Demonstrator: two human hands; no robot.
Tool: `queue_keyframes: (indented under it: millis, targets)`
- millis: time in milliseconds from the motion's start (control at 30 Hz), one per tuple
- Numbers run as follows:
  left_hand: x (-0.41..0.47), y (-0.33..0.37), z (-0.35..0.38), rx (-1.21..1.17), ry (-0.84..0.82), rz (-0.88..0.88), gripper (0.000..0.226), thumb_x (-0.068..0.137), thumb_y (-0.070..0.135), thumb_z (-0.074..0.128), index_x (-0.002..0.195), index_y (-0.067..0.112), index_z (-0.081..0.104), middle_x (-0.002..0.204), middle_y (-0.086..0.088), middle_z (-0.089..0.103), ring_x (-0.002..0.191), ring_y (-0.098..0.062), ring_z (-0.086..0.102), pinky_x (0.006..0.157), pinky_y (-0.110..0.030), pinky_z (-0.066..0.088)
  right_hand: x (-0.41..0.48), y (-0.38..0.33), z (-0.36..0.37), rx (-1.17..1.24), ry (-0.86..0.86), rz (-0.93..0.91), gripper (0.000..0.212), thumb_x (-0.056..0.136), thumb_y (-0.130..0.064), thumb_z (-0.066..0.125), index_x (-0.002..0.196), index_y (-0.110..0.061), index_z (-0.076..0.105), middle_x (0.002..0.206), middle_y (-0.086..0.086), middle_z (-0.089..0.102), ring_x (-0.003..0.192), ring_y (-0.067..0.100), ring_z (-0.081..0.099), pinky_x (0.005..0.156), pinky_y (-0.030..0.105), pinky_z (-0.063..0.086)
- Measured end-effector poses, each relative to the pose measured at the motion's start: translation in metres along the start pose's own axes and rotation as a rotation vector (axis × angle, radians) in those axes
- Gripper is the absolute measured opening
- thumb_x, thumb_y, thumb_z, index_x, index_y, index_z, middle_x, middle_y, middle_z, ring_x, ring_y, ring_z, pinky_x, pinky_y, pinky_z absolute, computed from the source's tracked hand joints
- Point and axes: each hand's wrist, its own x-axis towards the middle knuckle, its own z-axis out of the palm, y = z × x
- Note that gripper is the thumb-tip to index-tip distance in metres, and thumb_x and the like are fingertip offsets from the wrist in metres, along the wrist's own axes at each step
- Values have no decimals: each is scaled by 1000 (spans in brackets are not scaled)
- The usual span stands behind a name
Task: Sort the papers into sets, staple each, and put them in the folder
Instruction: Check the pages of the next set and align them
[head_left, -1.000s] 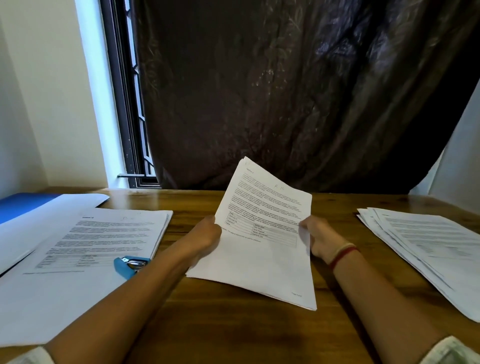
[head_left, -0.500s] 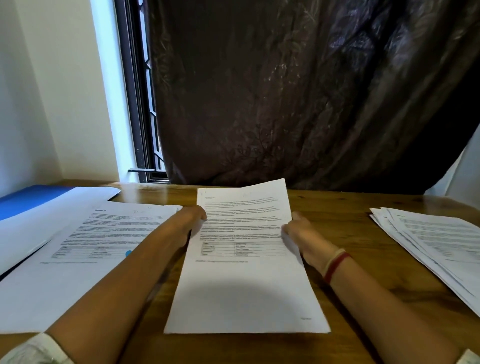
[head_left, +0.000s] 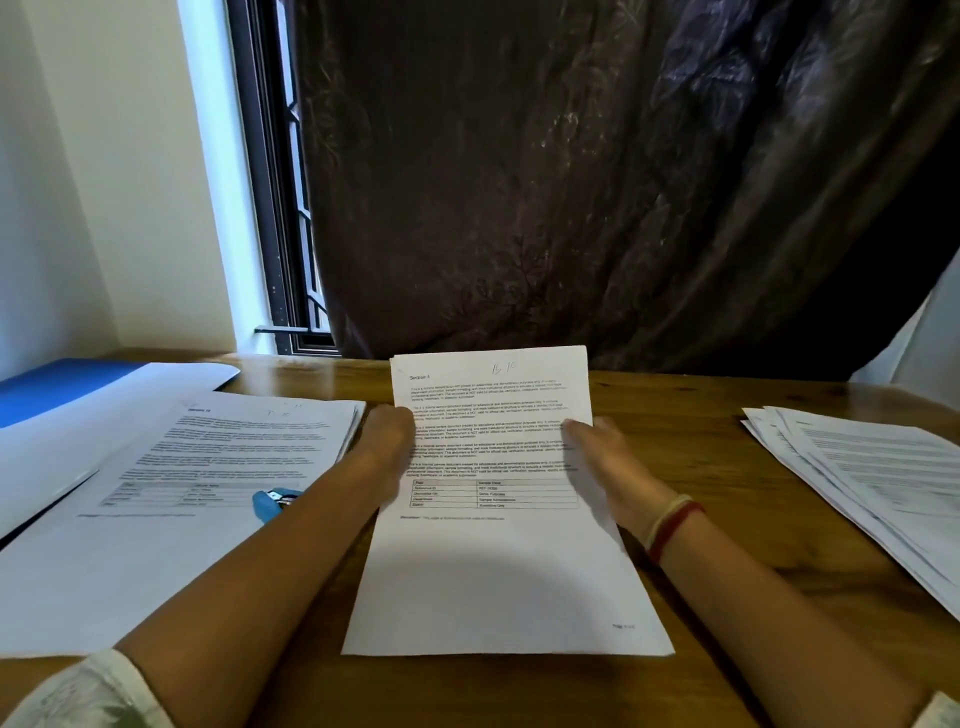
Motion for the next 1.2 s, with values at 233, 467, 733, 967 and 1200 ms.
queue_keyframes:
  millis: [233, 467, 733, 967, 1200]
  targets:
    - [2, -10, 5, 57, -18, 85, 21, 100, 28, 46, 115, 21, 58, 95, 0, 73, 86, -24, 71, 75, -41, 59, 1, 4, -1, -85, -16, 9, 25, 105, -10, 32, 91, -18, 52, 87, -5, 60, 73, 9, 57, 47, 17, 49]
    - [7, -11, 3, 98, 19, 97, 13, 98, 25, 49, 104, 21, 61, 92, 1, 72, 84, -24, 71, 82, -46, 57, 8, -1, -4, -150, 17, 69, 21, 104, -14, 37, 90, -17, 52, 91, -2, 58, 74, 10, 55, 58, 23, 44]
    - [5, -13, 10, 204, -100, 112, 15, 100, 15, 46, 109, 12, 57, 97, -5, 71, 83, -23, 70, 74, -38, 59, 21, -1, -21, -854, 372, -356, 56, 98, -29, 52, 149, -19, 29, 153, 9, 31, 137, 31, 36, 105, 41, 39]
    - [-13, -25, 35, 341, -292, 148, 21, 99, 11, 45, 115, 9, 59, 107, -8, 69, 92, -26, 69, 85, -43, 56, 39, 4, -6, -1109, 89, -451, 46, 103, -39, 31, 144, -19, 37, 146, 6, 45, 137, 27, 37, 118, 50, 11]
    - [-16, -27, 37, 313, -274, 167, 18, 101, 9, 41, 108, 12, 57, 104, -8, 69, 90, -26, 69, 78, -38, 56, 55, 5, 12, -1036, -86, -429, 25, 104, -35, 33, 98, -21, 53, 91, -1, 58, 86, 18, 55, 73, 32, 41]
